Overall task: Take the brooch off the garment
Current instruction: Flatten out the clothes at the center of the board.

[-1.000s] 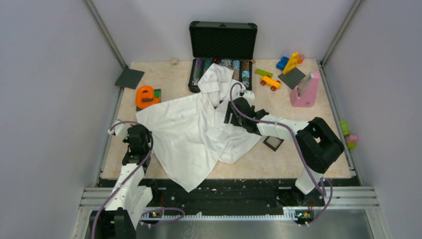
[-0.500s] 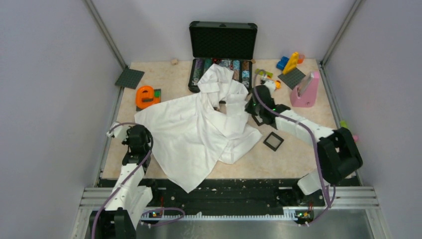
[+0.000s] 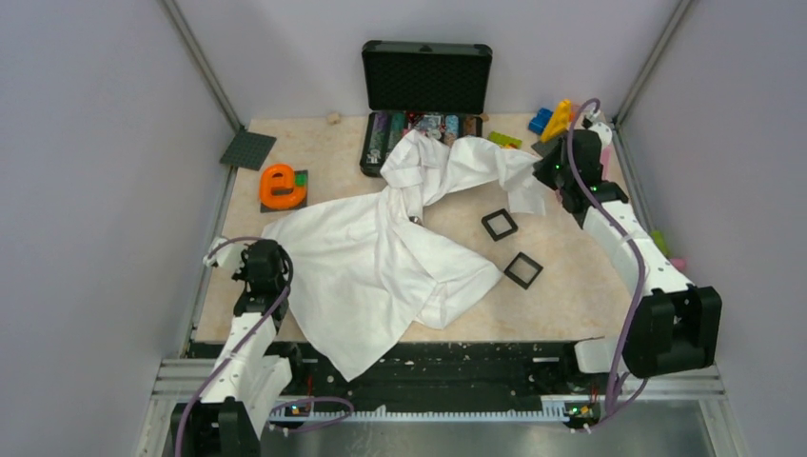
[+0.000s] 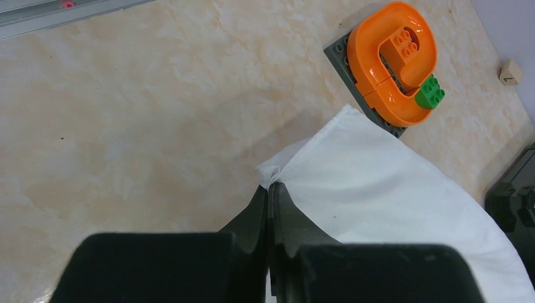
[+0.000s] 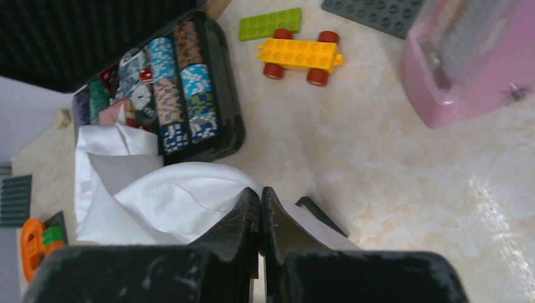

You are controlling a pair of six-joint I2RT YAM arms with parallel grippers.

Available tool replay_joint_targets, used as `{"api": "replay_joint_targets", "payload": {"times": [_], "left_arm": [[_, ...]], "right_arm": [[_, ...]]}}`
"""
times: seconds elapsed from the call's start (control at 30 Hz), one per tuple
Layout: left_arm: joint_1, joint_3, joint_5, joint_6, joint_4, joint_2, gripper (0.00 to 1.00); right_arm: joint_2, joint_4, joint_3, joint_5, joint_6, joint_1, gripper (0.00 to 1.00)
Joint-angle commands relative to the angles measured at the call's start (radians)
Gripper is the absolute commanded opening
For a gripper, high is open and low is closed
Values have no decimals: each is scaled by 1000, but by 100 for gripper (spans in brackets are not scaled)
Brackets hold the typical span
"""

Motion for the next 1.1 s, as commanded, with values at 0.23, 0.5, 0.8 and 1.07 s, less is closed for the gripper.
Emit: {"api": "replay_joint_targets", "payload": {"times": [0.23,0.5,0.8,1.07], "left_arm": [[6,8,-43,-29,12,16,0],[6,7,-13,-16,23,29,0],[7,9,16,-4,58,34,0],[6,11,28,3,63,40,0]], "right_arm": [[433,-133,675,-227,-138,64,11],[453,-196,650,-69,-342,329,79],[525,-55,466,-105,-399,596,57],[658,-78,482,37,-447,716,61]]}}
